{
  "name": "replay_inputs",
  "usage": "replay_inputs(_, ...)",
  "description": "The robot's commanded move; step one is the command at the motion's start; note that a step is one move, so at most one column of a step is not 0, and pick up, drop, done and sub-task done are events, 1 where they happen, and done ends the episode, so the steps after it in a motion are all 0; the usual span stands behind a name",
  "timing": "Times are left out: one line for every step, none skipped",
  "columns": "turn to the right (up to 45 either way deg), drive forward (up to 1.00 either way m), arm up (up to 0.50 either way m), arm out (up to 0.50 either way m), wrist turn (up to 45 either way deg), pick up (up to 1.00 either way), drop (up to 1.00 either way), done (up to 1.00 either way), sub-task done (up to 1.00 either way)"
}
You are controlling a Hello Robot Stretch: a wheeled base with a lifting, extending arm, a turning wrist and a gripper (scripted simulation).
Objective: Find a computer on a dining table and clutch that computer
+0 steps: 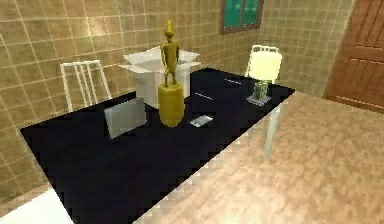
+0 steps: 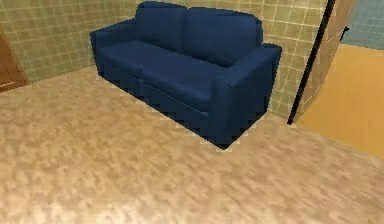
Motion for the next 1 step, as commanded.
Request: replay_inputs(0.0, 0.35, 0.00, 0.00, 0.0, 0.00, 0.00, 0.00, 0.00)
